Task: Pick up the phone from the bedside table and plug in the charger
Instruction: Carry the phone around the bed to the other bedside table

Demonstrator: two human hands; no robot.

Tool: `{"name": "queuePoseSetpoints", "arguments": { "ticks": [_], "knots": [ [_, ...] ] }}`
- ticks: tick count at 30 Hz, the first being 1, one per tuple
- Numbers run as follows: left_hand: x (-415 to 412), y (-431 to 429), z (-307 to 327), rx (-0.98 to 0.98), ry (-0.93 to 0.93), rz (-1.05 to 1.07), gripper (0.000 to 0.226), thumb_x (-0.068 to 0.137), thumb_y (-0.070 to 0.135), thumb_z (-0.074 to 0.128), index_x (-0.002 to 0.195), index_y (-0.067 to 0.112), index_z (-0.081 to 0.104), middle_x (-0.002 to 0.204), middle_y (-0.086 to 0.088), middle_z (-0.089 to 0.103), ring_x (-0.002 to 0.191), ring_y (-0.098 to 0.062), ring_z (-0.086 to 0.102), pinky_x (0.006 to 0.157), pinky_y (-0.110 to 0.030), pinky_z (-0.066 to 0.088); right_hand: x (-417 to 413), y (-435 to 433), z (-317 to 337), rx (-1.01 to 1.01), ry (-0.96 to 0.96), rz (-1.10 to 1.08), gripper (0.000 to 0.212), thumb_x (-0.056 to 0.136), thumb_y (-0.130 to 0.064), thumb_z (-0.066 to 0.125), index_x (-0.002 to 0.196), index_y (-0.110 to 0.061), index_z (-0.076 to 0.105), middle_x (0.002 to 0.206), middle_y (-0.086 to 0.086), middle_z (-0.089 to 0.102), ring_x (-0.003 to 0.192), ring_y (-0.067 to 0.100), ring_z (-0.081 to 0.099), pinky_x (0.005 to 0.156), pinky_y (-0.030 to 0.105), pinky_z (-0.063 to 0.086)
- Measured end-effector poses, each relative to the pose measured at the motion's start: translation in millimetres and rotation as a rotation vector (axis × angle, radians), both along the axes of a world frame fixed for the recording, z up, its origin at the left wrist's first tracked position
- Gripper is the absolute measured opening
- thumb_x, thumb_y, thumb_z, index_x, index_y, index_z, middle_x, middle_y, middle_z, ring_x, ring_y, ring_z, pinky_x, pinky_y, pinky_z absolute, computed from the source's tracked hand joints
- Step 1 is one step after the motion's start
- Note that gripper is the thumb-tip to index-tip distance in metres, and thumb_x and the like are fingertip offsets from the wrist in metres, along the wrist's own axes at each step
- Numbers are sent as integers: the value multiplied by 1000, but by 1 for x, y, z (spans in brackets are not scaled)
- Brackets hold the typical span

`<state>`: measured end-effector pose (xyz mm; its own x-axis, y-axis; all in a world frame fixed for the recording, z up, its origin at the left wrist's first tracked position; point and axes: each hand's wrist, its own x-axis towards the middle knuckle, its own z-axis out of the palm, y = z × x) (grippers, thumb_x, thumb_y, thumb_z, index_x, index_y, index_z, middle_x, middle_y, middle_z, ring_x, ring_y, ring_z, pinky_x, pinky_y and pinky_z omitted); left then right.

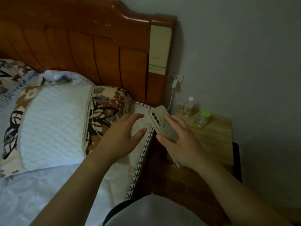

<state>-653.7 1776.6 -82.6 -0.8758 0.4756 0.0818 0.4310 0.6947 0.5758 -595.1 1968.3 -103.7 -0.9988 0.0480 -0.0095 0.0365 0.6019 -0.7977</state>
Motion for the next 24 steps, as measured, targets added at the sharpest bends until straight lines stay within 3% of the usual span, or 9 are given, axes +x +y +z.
{"name": "queuePoseSetpoints", "arguments": {
  "ticks": [2,5,9,11,13,15,20,24],
  "knots": [
    [-25,-4,2,25,-12,15,53,83,48,44,131,27,41,130,-3,49,107,-16,52,87,-37,48,-30,-2,2,35,24,22,67,79,-57,52,138,-39,25,142,-24,18,119,-9,20,81,4,21],
    [-56,-18,2,37,-25,58,50,83,45,47,130,27,42,129,0,49,103,-13,52,82,-32,47,-73,-10,3,28,16,66,66,80,-56,52,138,-40,25,142,-26,17,112,-18,15,75,-2,20],
    [-79,-50,1,32,-54,194,47,85,40,51,130,28,44,128,1,51,98,-11,55,82,-30,48,-126,-32,-2,-2,-38,202,69,76,-62,50,137,-41,26,128,-34,17,119,-12,18,87,8,21],
    [-86,-68,-1,22,-48,290,42,85,38,53,126,29,46,126,2,53,93,-7,53,76,-23,44,-152,-48,-7,-1,-76,285,71,73,-66,48,136,-44,24,136,-30,18,127,-3,17,94,18,24],
    [-93,-82,-3,24,-54,393,42,86,38,53,126,30,46,127,2,53,95,-5,49,74,-19,39,-176,-65,-11,18,-77,373,72,73,-68,47,135,-47,20,143,-26,16,123,-11,12,93,12,19],
    [-101,-94,-5,20,-69,486,45,86,40,53,128,29,44,130,2,52,103,-7,49,79,-22,39,-200,-80,-16,30,-60,475,71,75,-67,48,137,-45,21,146,-22,15,109,-22,9,80,1,16],
    [-120,-113,-8,6,-71,672,46,86,41,53,129,30,43,130,3,52,107,-10,50,83,-27,43,-254,-110,-24,-7,-99,650,69,77,-61,52,137,-41,25,146,-19,16,112,-16,13,86,5,16],
    [-137,-126,-13,-24,-72,776,47,85,42,53,129,29,43,130,4,51,104,-3,45,79,-23,41,-296,-128,-32,-14,-91,734,67,79,-56,55,138,-37,28,146,-16,19,116,-11,18,86,5,17]
  ]
}}
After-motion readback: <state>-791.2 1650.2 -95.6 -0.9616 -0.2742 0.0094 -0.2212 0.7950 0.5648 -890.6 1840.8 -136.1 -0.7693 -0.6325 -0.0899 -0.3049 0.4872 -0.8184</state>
